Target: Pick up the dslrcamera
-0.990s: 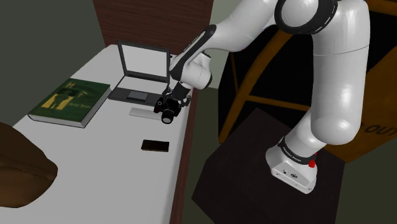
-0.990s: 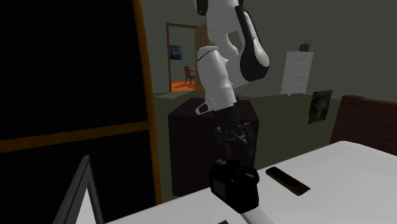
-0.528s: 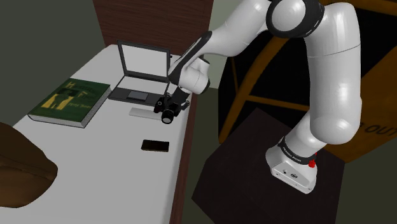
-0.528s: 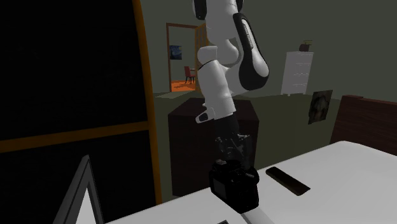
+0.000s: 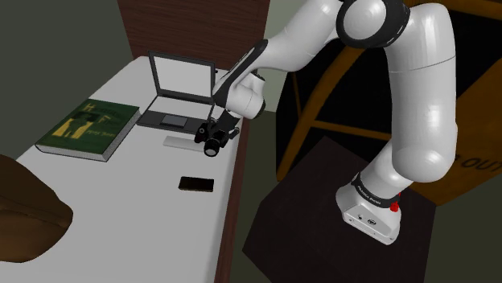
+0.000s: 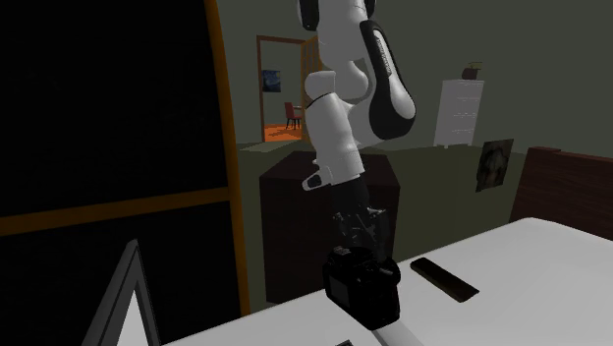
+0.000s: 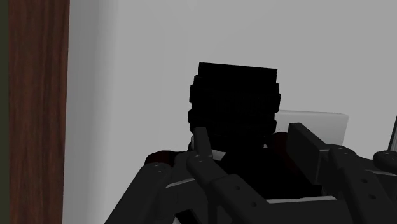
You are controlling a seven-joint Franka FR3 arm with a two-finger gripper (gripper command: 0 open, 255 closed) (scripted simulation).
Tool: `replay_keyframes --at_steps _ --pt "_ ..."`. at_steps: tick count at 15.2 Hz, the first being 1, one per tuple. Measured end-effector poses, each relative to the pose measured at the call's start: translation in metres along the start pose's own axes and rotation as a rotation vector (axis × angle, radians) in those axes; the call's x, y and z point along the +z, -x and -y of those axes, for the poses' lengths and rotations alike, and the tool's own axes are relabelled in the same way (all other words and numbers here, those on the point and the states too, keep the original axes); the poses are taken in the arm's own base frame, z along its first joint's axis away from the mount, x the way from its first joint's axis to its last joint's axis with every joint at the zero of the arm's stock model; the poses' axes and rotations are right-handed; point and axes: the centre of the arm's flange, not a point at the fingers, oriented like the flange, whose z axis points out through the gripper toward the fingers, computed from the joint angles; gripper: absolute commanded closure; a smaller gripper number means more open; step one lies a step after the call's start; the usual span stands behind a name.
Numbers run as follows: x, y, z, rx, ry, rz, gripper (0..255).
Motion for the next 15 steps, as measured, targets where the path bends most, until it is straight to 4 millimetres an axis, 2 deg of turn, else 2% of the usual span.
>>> replay_keyframes --at_steps 3,15 --pt "-0.005 0.001 0.001 0.001 0.001 -0.001 255" --pt "-0.062 0.007 0.028 0.0 0.001 0.0 255"
